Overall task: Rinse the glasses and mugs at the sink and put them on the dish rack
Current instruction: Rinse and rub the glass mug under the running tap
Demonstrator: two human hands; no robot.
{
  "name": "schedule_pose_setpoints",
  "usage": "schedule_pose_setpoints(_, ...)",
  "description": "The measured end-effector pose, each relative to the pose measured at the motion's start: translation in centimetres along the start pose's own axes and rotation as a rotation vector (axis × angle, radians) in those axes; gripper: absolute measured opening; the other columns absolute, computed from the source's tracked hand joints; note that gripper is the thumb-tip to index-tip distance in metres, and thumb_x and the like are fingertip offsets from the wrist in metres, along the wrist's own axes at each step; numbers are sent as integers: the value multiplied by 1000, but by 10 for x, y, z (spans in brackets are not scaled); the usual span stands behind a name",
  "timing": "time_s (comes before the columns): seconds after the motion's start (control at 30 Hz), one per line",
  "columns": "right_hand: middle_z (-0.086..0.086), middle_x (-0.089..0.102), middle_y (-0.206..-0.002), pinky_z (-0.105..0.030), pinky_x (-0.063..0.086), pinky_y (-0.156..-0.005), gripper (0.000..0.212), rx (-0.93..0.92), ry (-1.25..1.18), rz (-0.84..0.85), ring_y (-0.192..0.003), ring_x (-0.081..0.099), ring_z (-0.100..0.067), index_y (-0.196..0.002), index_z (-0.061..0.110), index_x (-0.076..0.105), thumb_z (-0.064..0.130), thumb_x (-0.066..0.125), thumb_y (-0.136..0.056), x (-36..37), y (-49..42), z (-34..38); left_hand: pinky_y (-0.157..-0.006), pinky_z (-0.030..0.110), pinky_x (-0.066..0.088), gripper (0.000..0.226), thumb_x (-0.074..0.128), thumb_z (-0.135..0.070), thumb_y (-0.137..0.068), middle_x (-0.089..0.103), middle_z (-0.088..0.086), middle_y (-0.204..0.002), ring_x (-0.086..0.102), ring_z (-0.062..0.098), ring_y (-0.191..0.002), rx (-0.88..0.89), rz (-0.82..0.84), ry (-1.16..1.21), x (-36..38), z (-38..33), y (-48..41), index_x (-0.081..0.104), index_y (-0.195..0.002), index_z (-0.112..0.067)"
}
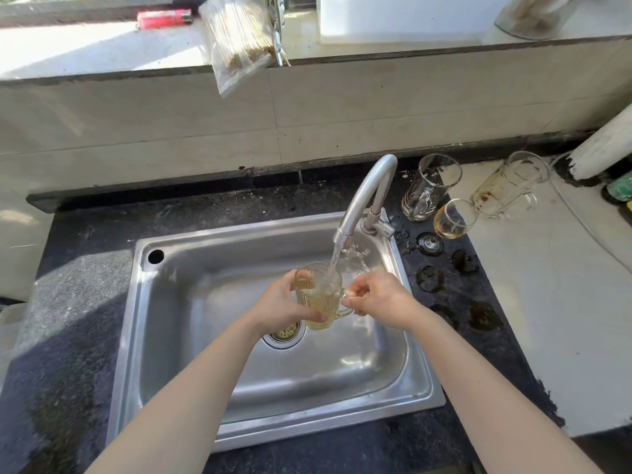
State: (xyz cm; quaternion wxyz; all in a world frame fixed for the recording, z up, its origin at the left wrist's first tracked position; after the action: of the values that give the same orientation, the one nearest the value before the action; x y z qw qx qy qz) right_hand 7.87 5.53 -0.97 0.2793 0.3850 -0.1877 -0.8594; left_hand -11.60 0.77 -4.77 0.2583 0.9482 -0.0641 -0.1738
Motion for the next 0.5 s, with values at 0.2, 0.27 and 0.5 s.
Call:
schedule_pose_setpoints(0.2,-5,67,-72,-34,55,-75,17,19,-3,21,-68,63,-16,-82,5,68,22,72,-84,-6,4,0,-89,18,42,73,91,-12,-54,64,-6,-114,57,8,-109,-9,20,34,7,0,1,57,-118,-21)
schedule_pose_setpoints(0.27,-3,65,-72,-33,54,-73,18,1,12,-17,-69,61,-16,-82,7,68,24,71,-85,-5,5,3,-89,18,40,72,90,-11,-56,62,-7,-114,55,6,-106,-13,-4,58,4,-1,1,56,-119,-21)
schedule_pose_setpoints(0.5,-16,71,-84,-40,58,-77,23,18,-48,-3,-72,68,-23,-88,3,66,26,65,-89,-7,6,2,-92,28,43,73,86,-26,-56,68,-5,-111,60,10,-107,-141,165,174,1,-2,4,54,-122,-25)
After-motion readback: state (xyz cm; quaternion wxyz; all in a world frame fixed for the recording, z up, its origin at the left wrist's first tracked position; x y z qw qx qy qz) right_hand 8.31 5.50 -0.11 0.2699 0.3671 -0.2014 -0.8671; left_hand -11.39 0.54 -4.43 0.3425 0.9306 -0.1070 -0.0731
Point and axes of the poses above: each hand's wrist, its own y-axis away from the middle knuckle, its own x-axis out of the palm, z = x × y, the point moved 1 cm from there along -y, towards the middle knuckle
